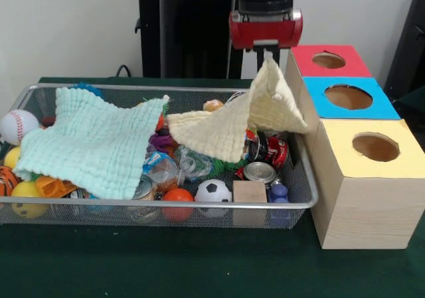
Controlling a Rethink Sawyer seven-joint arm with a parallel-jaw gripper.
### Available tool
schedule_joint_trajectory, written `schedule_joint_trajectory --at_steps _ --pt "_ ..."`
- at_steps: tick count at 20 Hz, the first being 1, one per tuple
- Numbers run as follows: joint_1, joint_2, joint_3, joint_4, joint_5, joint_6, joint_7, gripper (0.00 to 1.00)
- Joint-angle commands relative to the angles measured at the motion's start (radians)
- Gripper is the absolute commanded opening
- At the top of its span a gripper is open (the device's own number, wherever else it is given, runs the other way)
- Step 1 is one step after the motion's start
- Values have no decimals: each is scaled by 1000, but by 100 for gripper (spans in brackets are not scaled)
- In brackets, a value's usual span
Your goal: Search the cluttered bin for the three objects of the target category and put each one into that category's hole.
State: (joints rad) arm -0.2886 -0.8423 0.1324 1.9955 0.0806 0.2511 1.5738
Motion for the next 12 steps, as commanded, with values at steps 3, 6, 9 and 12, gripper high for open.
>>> schedule_joint_trajectory --at_steps 3,6,9,12 --pt "0 -201 61 155 120 185 201 0" --pt "48 -259 3 159 114 222 210 0" --pt "68 -334 -31 172 115 307 203 0" --pt "76 -391 -56 185 119 377 193 0"
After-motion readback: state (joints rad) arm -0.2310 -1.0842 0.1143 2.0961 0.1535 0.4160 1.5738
